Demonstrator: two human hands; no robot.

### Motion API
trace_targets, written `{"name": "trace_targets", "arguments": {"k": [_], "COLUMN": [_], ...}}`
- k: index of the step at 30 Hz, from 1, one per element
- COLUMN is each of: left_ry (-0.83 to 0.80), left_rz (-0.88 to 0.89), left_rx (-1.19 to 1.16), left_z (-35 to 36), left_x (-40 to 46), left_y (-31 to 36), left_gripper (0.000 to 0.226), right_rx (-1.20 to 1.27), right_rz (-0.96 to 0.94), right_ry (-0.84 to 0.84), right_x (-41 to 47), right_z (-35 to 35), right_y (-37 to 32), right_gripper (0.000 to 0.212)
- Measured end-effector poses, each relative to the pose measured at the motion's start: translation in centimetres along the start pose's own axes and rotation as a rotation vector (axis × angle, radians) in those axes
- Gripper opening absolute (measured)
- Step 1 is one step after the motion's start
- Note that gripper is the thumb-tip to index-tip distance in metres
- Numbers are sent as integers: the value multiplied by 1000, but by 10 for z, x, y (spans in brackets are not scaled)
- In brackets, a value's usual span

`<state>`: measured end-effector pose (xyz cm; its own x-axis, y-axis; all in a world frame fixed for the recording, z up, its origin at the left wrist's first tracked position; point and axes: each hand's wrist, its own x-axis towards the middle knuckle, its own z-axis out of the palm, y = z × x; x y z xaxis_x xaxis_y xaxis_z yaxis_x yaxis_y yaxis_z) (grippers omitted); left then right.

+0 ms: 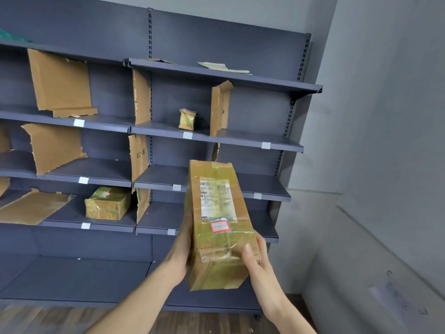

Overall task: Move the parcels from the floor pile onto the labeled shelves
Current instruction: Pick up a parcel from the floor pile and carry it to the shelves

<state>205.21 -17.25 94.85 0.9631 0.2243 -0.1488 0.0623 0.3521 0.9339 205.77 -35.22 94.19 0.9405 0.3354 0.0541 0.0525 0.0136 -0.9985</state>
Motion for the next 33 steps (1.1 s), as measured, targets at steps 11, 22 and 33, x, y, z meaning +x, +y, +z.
{"name": "trace_targets", "arguments": {"k": [11,22,33], "left_ry": [-67,-20,74], "left_rz": [6,116,85], "left_rx": [10,-26,-57], "left_z": [12,28,21], "left_x": [-7,-1,4], "left_y": [-2,11,8], "left_gripper": [58,59,60], "right_rx": [385,344,379], "right_rz": [151,-26,112], "right_ry": [-60,-130,-233], "right_x": [15,32,62], "right_z": [-11,-26,-12], "right_y": [-6,-4,5], "right_gripper": [50,47,55]}}
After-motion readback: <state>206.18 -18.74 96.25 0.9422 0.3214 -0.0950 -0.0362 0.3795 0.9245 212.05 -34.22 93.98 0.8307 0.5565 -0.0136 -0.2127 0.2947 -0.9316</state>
